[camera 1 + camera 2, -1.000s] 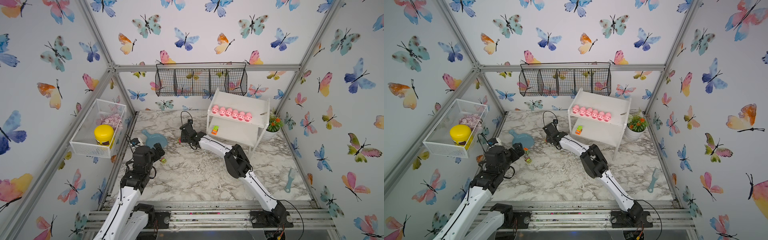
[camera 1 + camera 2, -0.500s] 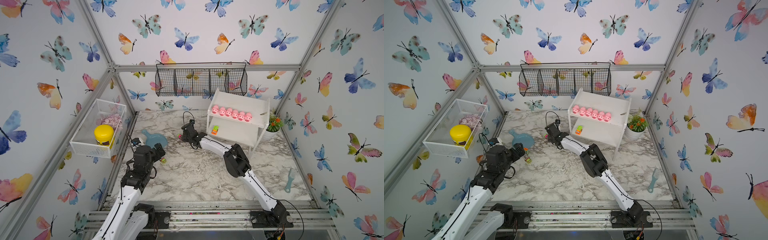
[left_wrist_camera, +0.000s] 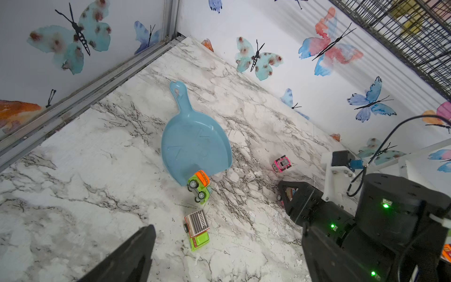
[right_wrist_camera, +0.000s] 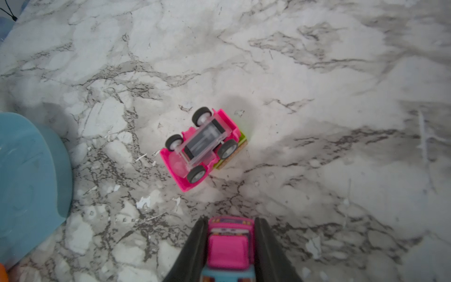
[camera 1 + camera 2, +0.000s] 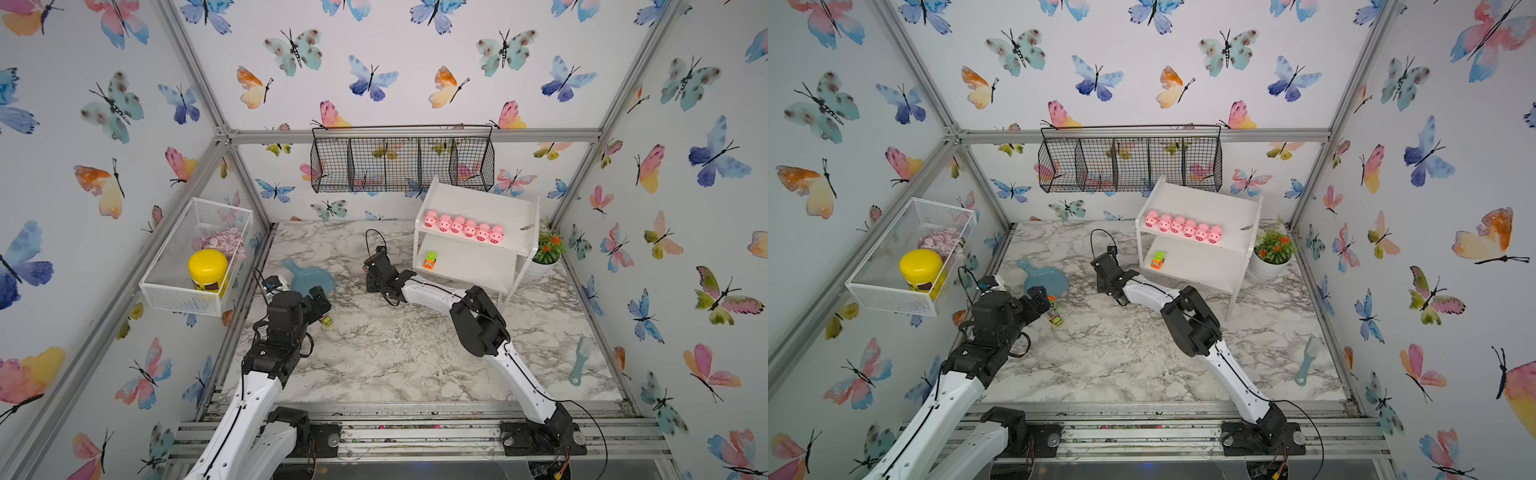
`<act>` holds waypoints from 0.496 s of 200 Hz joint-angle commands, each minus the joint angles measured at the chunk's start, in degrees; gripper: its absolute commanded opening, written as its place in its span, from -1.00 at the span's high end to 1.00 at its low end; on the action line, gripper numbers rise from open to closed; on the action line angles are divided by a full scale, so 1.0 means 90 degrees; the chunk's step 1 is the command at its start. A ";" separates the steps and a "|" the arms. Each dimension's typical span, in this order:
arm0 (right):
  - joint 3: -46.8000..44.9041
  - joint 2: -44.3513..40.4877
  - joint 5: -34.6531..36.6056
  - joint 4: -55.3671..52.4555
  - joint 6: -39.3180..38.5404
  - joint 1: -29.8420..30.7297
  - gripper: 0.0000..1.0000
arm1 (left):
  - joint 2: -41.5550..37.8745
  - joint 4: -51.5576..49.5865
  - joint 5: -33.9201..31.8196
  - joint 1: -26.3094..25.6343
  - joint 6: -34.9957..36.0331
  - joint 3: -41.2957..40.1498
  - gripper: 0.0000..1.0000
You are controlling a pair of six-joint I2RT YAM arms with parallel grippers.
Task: Organize plastic toys on shelves
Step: Move the plastic toy to the center of the board.
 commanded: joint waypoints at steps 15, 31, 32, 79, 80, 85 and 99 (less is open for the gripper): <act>-0.0413 -0.0416 -0.0343 -0.0286 -0.0837 0.0204 0.50 | -0.0135 0.0132 0.0013 -0.0030 0.0329 0.0128 -0.97; -0.1036 -0.0930 -0.0747 -0.0034 -0.1437 0.0253 0.52 | -0.0203 0.0144 0.0050 -0.0037 0.0635 0.0176 -0.97; -0.1089 -0.0948 -0.0789 -0.0024 -0.1503 0.0254 0.52 | -0.0208 0.0144 0.0050 -0.0037 0.0650 0.0181 -0.97; -0.3750 -0.2991 -0.2875 0.0525 -0.3889 0.0323 0.55 | -0.0513 0.0327 0.0406 -0.0110 0.1560 0.0260 -0.98; -0.3818 -0.3032 -0.2917 0.0519 -0.3945 0.0323 0.55 | -0.0520 0.0338 0.0423 -0.0108 0.1581 0.0257 -0.97; -0.4113 -0.3261 -0.3083 0.0472 -0.4237 0.0332 0.55 | -0.0565 0.0397 0.0527 -0.0116 0.1658 0.0238 -0.97; -0.4916 -0.3855 -0.3303 0.0330 -0.4987 0.0372 0.55 | -0.0690 0.0583 0.0833 -0.0125 0.1900 0.0157 -0.95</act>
